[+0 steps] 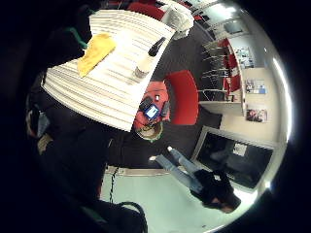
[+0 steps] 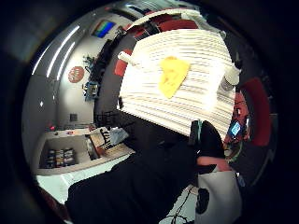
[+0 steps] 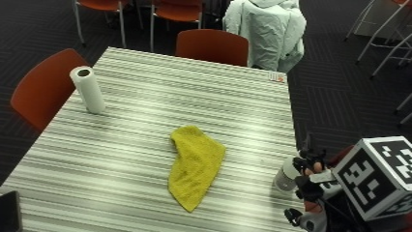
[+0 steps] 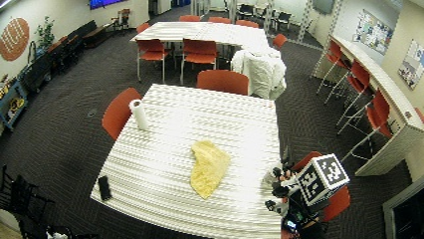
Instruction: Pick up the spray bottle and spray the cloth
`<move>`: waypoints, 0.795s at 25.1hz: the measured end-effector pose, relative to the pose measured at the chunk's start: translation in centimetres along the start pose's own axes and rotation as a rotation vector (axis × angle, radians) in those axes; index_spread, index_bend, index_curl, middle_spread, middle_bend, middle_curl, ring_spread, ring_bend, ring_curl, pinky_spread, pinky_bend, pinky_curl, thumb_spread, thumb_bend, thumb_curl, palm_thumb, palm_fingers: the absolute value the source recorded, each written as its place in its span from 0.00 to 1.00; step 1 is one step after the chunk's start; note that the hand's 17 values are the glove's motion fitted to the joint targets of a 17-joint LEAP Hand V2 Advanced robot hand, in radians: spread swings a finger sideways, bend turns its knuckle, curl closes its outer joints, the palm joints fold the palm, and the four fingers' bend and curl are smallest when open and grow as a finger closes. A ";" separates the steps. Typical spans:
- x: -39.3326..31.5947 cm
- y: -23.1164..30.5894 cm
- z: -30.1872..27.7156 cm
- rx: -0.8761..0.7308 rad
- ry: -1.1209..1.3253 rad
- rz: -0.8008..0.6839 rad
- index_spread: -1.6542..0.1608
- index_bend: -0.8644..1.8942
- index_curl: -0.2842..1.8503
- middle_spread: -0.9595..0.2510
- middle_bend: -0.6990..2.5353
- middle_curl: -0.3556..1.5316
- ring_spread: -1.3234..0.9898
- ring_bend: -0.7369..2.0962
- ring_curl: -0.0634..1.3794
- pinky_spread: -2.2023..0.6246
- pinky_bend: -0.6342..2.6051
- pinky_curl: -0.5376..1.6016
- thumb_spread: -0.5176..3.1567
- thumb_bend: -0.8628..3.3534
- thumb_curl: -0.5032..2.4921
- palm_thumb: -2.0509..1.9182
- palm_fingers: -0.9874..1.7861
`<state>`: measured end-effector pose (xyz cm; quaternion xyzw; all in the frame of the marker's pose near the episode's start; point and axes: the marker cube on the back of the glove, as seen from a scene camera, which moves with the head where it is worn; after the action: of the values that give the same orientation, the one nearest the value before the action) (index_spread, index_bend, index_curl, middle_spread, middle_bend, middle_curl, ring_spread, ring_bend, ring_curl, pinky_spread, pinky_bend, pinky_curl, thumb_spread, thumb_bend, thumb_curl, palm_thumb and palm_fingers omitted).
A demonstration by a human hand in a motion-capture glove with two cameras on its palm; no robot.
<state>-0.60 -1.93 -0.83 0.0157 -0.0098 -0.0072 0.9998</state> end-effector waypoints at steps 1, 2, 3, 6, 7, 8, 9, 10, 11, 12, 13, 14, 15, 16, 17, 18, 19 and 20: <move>0.0 0.0 0.1 -0.002 -0.006 0.000 0.72 0.37 0.22 0.79 0.27 0.27 0.60 0.43 0.21 0.81 0.40 0.40 0.37 0.28 0.27 0.70 0.50; 0.0 0.0 0.2 -0.004 -0.015 0.000 0.72 0.37 0.22 0.79 0.27 0.27 0.60 0.43 0.22 0.81 0.40 0.41 0.37 0.27 0.27 0.70 0.49; 0.0 0.1 0.4 -0.006 -0.028 0.002 0.72 0.37 0.23 0.79 0.27 0.27 0.60 0.43 0.22 0.81 0.40 0.41 0.38 0.27 0.27 0.70 0.49; -0.1 0.1 0.9 0.000 -0.077 0.012 0.72 0.37 0.23 0.79 0.27 0.28 0.60 0.43 0.23 0.81 0.40 0.41 0.38 0.27 0.28 0.70 0.49; -0.1 0.0 1.0 0.010 -0.098 0.016 0.72 0.37 0.23 0.79 0.27 0.28 0.60 0.43 0.23 0.81 0.40 0.41 0.39 0.27 0.28 0.71 0.49; -0.1 0.0 1.2 0.023 -0.121 0.021 0.72 0.37 0.23 0.79 0.27 0.28 0.60 0.43 0.23 0.81 0.40 0.41 0.39 0.26 0.28 0.71 0.49; -0.1 -0.1 1.5 0.036 -0.142 0.024 0.72 0.37 0.24 0.79 0.27 0.29 0.60 0.43 0.23 0.81 0.40 0.42 0.39 0.26 0.29 0.71 0.49; -0.1 -0.2 1.7 0.048 -0.162 0.026 0.72 0.37 0.24 0.79 0.27 0.29 0.60 0.43 0.24 0.81 0.40 0.42 0.39 0.26 0.29 0.71 0.49; 0.0 -0.4 1.9 0.059 -0.183 0.028 0.72 0.37 0.24 0.79 0.27 0.29 0.60 0.43 0.24 0.81 0.40 0.42 0.39 0.26 0.29 0.71 0.49; 0.0 -0.5 2.2 0.072 -0.211 0.032 0.72 0.37 0.24 0.79 0.27 0.29 0.60 0.43 0.24 0.81 0.40 0.42 0.39 0.26 0.29 0.71 0.49; 0.0 -0.6 2.5 0.088 -0.253 0.041 0.72 0.37 0.24 0.79 0.27 0.29 0.60 0.43 0.24 0.81 0.40 0.42 0.40 0.25 0.29 0.71 0.49; 0.1 -0.7 2.9 0.107 -0.308 0.055 0.72 0.37 0.24 0.80 0.27 0.30 0.60 0.43 0.24 0.81 0.40 0.42 0.40 0.25 0.30 0.71 0.49; 0.2 -0.8 3.4 0.126 -0.372 0.073 0.72 0.36 0.24 0.80 0.27 0.30 0.60 0.43 0.25 0.81 0.40 0.42 0.40 0.25 0.30 0.71 0.49; 0.3 -0.9 3.9 0.144 -0.443 0.092 0.72 0.36 0.24 0.80 0.27 0.30 0.60 0.43 0.25 0.81 0.40 0.42 0.40 0.25 0.30 0.71 0.49; 0.4 -1.0 4.6 0.160 -0.517 0.111 0.72 0.36 0.24 0.80 0.27 0.30 0.60 0.43 0.25 0.81 0.41 0.43 0.40 0.25 0.30 0.71 0.49; 0.6 -1.0 5.2 0.175 -0.597 0.129 0.72 0.35 0.24 0.81 0.27 0.31 0.60 0.43 0.25 0.81 0.41 0.43 0.40 0.24 0.30 0.71 0.48; 0.8 -1.1 5.9 0.191 -0.688 0.147 0.72 0.35 0.24 0.81 0.27 0.31 0.60 0.43 0.26 0.81 0.41 0.43 0.40 0.24 0.30 0.71 0.47; 1.0 -1.0 6.6 0.211 -0.794 0.167 0.72 0.35 0.23 0.82 0.27 0.31 0.61 0.43 0.26 0.81 0.42 0.43 0.40 0.24 0.30 0.71 0.46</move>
<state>0.28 -3.18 5.80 0.1131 -0.3963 0.0696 0.9085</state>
